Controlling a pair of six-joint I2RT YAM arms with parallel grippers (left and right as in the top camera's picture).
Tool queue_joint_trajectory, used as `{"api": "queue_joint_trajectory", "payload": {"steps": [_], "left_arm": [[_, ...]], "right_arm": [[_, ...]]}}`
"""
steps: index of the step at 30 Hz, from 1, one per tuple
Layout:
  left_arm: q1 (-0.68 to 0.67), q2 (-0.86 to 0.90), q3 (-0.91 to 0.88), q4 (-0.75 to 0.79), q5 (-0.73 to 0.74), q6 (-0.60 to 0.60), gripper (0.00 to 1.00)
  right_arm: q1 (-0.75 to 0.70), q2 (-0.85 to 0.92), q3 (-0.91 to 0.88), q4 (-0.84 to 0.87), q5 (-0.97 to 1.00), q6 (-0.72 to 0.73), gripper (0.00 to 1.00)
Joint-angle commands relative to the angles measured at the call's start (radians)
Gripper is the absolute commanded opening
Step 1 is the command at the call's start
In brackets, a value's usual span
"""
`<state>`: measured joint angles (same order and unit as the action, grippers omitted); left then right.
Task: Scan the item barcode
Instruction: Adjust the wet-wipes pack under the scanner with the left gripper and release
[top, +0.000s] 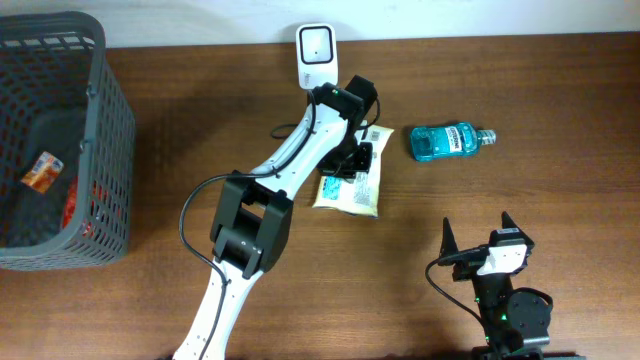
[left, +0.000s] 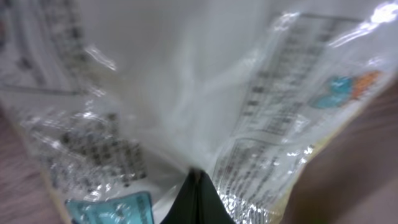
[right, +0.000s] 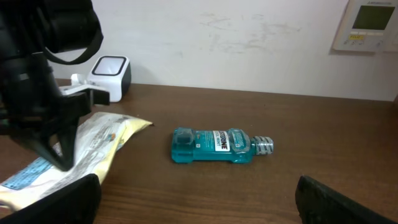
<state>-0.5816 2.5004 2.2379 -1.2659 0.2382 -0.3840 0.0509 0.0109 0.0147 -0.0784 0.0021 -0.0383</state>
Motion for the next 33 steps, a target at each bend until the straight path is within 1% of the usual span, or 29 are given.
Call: {"api": "queue_joint_trajectory", "payload": {"steps": [1,4,6,8,11,13,15,16,17,19,24,25,27,33], "left_arm": [[-0.032,0.006,-0.025,0.090,0.040,-0.076,0.00],[-0.065,0.006,-0.025,0.164,0.087,-0.075,0.04],[-0.069,0.005,-0.015,0.180,0.106,-0.073,0.03],[-0.060,0.005,0.025,0.144,0.106,-0.050,0.00],[-0.023,0.003,0.142,0.029,0.093,-0.011,0.00],[0.009,0.003,0.266,-0.086,0.024,-0.004,0.00],[0.047,0.003,0.404,-0.204,-0.128,-0.005,0.04],[0.058,0.003,0.420,-0.223,-0.170,-0.021,0.03],[0.069,0.004,0.417,-0.233,-0.212,-0.057,0.00],[0.074,0.019,0.360,-0.194,-0.242,-0.079,0.00],[0.035,0.039,0.135,0.083,-0.153,-0.080,0.00],[0.024,0.040,0.111,0.116,-0.136,-0.101,0.00],[-0.001,0.055,0.097,0.157,-0.133,-0.152,0.00],[-0.055,0.080,0.107,0.267,-0.133,-0.154,0.00]], "right_arm": [[-0.006,-0.007,-0.009,-0.002,0.009,-0.006,0.98],[-0.006,-0.007,-0.009,-0.003,0.009,-0.006,0.98],[-0.006,-0.007,-0.009,-0.003,0.009,-0.006,0.98],[-0.006,-0.007,-0.009,-0.003,0.009,-0.006,0.98],[-0.006,-0.007,-0.009,-0.003,0.009,-0.006,0.98],[-0.006,-0.007,-0.009,-0.003,0.009,-0.006,0.98],[-0.006,-0.007,-0.009,-0.003,0.009,-0.006,0.98],[-0.006,-0.007,-0.009,-0.003,0.009,-0.006,0.98],[-0.006,-0.007,-0.009,-0.003,0.009,-0.006,0.98],[-0.006,-0.007,-0.009,-0.003,0.009,-0.006,0.98],[-0.006,-0.007,-0.009,-0.003,0.009,-0.006,0.99],[-0.006,-0.007,-0.009,-0.003,0.009,-0.006,0.98],[-0.006,-0.007,-0.009,-0.003,0.009,-0.006,0.98],[-0.006,-0.007,-0.009,-0.003,0.009,-0.006,0.98]]}}
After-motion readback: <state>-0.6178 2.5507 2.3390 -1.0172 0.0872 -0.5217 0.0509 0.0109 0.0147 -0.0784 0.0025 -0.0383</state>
